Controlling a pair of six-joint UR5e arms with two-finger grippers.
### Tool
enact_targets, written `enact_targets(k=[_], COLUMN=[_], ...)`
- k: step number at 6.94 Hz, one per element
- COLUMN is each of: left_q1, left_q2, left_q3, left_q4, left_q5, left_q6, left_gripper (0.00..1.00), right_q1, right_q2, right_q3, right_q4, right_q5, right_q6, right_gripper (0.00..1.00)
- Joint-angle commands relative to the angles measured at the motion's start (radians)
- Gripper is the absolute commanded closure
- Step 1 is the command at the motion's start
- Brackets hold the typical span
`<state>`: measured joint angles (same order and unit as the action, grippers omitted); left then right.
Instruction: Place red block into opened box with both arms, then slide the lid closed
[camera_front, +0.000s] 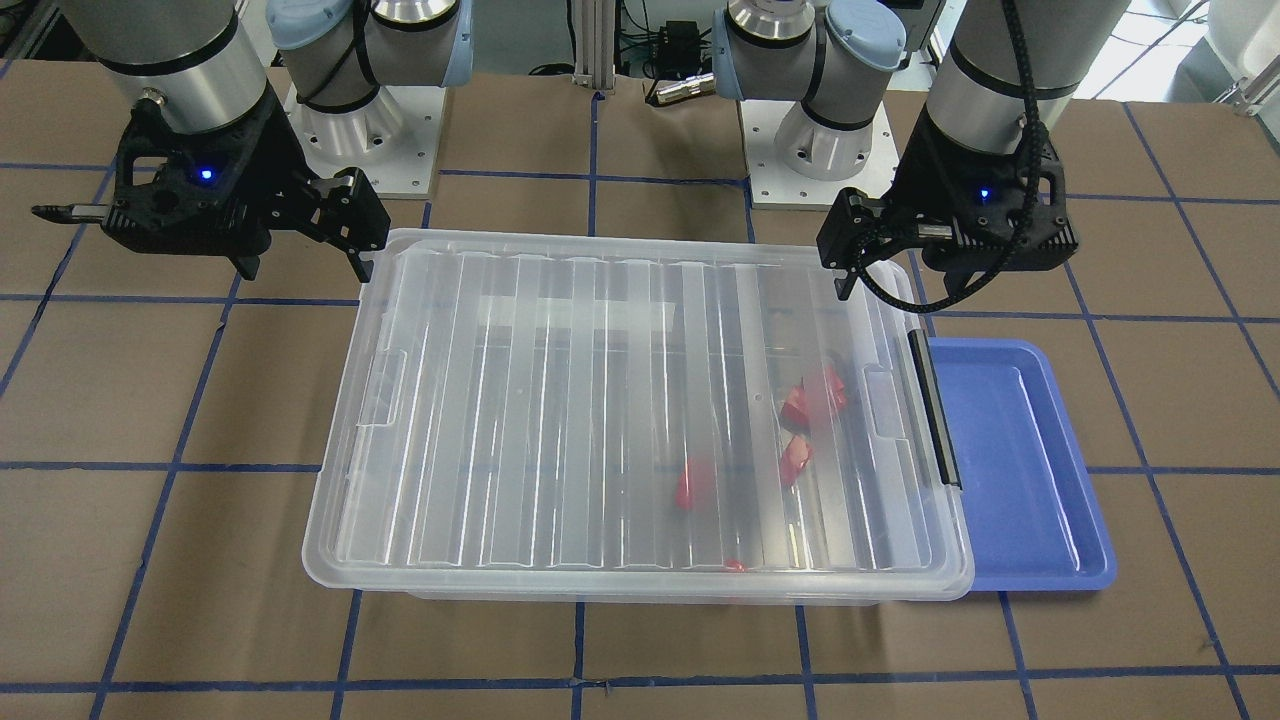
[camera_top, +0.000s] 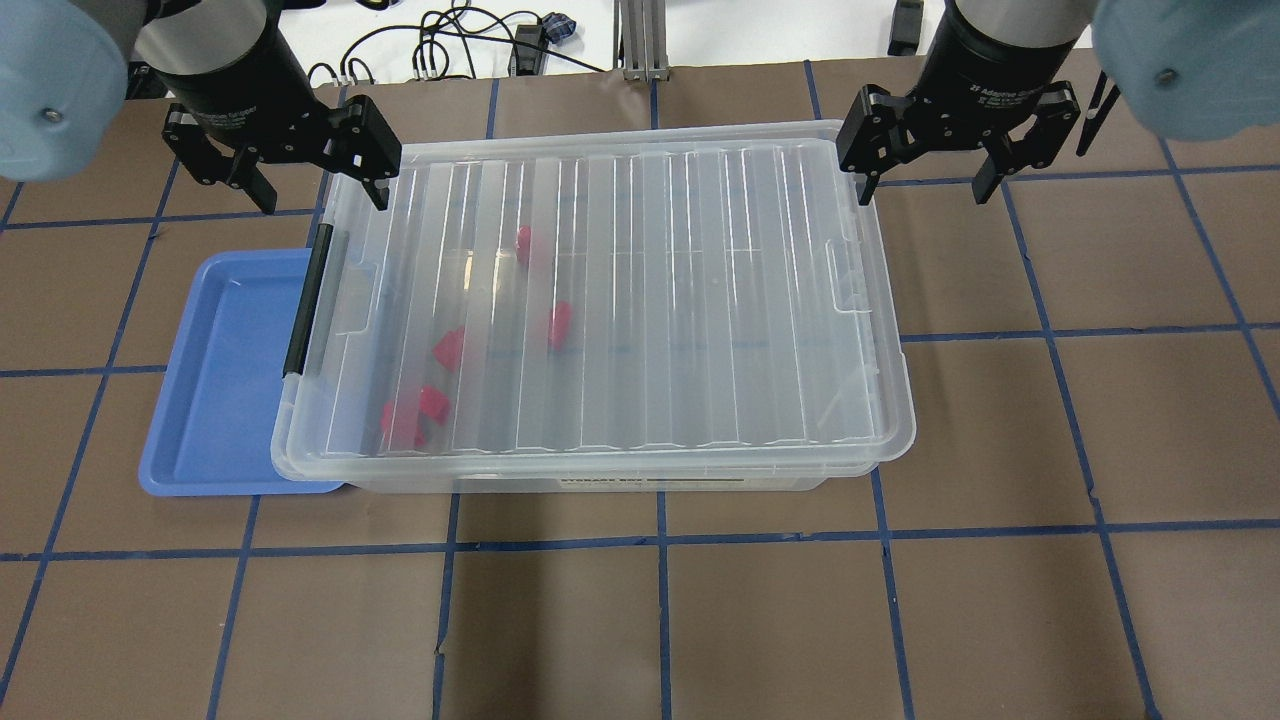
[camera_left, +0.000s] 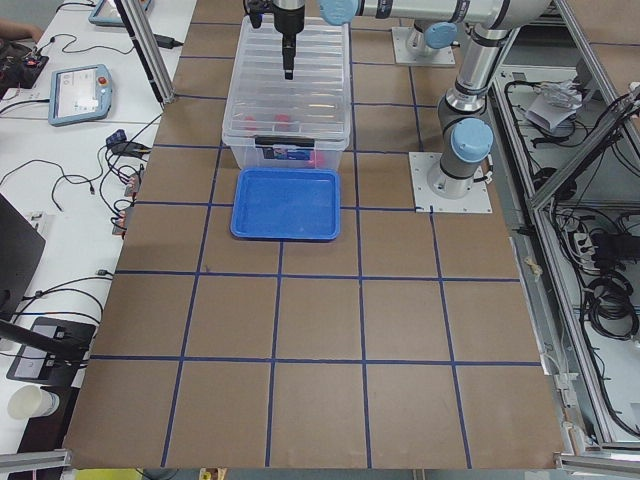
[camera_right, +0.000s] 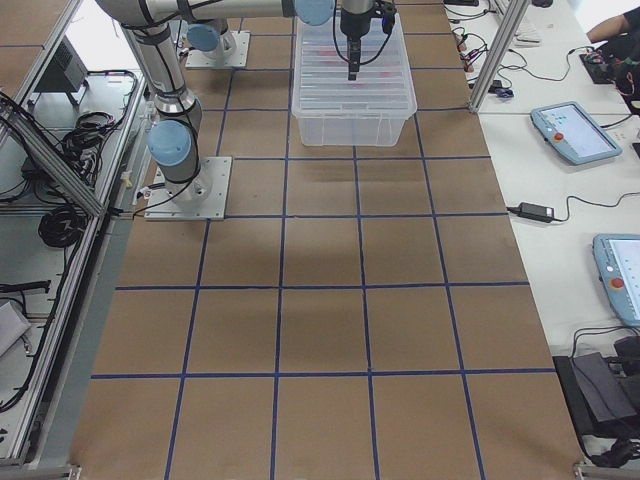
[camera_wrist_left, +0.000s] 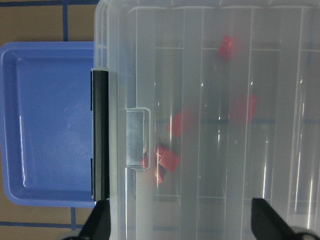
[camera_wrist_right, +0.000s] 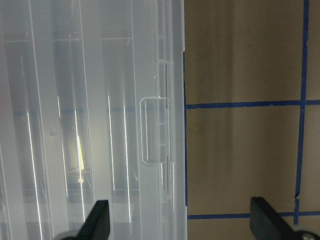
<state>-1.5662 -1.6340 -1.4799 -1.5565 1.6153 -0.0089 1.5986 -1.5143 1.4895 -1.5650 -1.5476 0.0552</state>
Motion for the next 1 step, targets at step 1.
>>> enact_targets(k=[1], left_q1=[0.0], left_q2=[0.003], left_q3=[-0.002], left_q4=[-0.001], left_q5=[0.0], left_q6=[0.001], left_gripper=[0.0], right_q1=[-0.002], right_q2=[-0.001], right_q3=[0.0], right_q4=[0.0], right_q5=[-0.002], right_q6=[0.0], right_gripper=[0.0])
